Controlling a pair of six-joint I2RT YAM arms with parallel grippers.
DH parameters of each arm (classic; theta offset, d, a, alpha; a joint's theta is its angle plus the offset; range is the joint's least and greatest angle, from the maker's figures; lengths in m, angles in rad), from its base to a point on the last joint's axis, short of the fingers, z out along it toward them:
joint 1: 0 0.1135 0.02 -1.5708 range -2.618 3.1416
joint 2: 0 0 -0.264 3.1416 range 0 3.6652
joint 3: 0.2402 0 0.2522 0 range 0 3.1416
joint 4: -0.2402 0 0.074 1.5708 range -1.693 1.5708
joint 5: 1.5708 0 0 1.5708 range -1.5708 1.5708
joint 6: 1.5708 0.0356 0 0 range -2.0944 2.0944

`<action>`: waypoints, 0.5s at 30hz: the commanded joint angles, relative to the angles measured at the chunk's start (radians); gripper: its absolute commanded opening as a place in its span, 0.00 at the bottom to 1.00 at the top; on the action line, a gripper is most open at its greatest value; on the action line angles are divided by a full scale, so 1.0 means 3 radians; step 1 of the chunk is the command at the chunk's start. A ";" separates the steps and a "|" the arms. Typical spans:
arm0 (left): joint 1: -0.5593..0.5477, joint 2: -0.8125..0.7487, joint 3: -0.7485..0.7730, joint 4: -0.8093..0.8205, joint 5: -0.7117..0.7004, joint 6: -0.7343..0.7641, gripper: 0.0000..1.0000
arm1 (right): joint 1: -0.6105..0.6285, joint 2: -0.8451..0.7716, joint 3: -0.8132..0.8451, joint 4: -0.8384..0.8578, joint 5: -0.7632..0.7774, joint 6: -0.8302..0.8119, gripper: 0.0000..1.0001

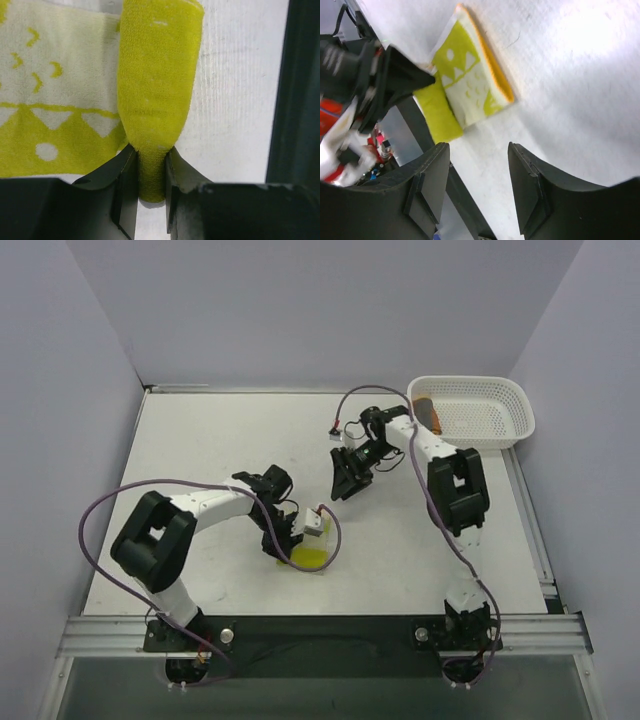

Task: Roll the towels
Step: Roll the towel

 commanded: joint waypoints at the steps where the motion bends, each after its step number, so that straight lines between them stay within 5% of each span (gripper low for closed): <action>1: 0.0288 0.0607 0.0187 -0.0729 0.0325 0.0116 0.00 | -0.0113 -0.0712 -0.0371 0.0095 0.0152 0.0109 0.50; 8: 0.0748 0.1437 0.0893 -0.1261 0.0745 0.0407 0.00 | -0.0185 -0.1510 -0.1260 0.0519 0.0255 0.0161 0.46; 15: 0.0876 0.1739 0.1139 -0.1461 0.0811 0.0510 0.01 | 0.0131 -0.1853 -0.1563 0.0729 0.0408 0.0074 0.46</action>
